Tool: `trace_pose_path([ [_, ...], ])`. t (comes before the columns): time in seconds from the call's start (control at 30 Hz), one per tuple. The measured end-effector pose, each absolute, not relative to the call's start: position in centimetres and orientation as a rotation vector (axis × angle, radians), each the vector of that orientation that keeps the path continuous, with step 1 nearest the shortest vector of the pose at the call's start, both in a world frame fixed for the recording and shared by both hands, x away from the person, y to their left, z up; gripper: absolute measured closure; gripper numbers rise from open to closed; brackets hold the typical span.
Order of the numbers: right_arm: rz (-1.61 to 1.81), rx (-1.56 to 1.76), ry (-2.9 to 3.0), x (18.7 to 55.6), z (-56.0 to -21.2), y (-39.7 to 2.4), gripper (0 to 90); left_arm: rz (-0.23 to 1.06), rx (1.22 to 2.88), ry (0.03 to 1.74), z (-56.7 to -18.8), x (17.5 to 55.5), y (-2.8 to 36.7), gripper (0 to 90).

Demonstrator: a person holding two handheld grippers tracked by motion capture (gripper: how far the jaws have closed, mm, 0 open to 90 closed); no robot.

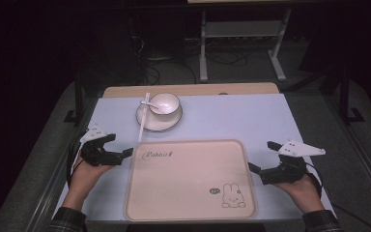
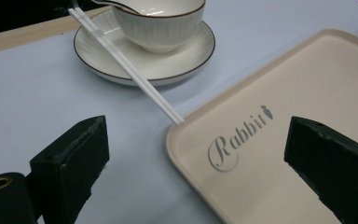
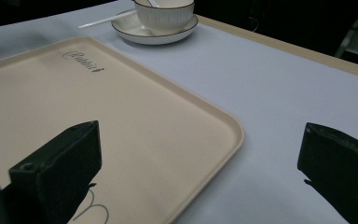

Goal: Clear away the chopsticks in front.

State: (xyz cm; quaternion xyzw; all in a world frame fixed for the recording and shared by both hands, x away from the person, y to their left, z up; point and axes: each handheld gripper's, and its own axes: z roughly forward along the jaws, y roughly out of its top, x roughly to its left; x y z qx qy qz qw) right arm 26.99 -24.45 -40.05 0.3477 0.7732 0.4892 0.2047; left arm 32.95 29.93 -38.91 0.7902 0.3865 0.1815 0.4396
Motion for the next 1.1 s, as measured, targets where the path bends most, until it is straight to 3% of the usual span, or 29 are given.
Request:
trace_pose_path([
  [0.67, 1.372, 0.99, 2.129, 26.9, -40.0, -25.1, 0.0, 0.473, 2.012, 1.039, -38.3, 40.5, 27.5, 15.4],
  [1.1, 1.373, 0.995, 2.129, 26.9, -40.0, -25.1, 0.0, 0.498, 2.125, 1.094, -39.8, 46.1, 25.6, 38.4],
])
